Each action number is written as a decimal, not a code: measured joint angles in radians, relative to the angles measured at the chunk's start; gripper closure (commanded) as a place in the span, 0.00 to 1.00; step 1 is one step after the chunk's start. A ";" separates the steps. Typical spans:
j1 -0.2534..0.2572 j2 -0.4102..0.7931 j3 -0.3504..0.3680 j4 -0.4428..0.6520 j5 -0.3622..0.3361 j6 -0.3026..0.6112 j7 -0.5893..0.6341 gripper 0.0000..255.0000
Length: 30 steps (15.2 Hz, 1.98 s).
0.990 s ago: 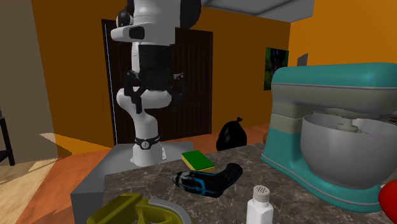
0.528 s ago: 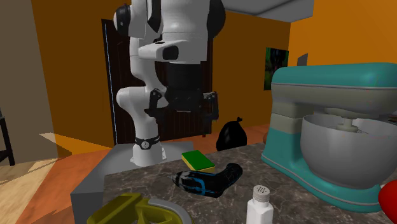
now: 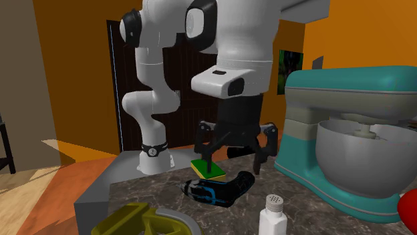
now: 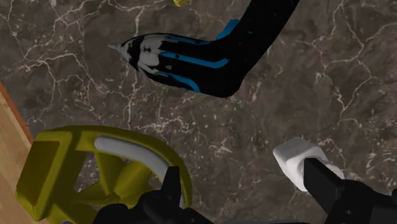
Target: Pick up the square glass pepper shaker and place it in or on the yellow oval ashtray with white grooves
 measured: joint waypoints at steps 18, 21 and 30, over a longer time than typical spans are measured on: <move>0.110 0.391 -0.003 0.379 -0.058 -0.019 0.078 0.00; 0.109 0.391 -0.003 0.376 -0.058 -0.015 0.077 0.00; 0.109 0.391 -0.003 0.376 -0.058 -0.015 0.077 1.00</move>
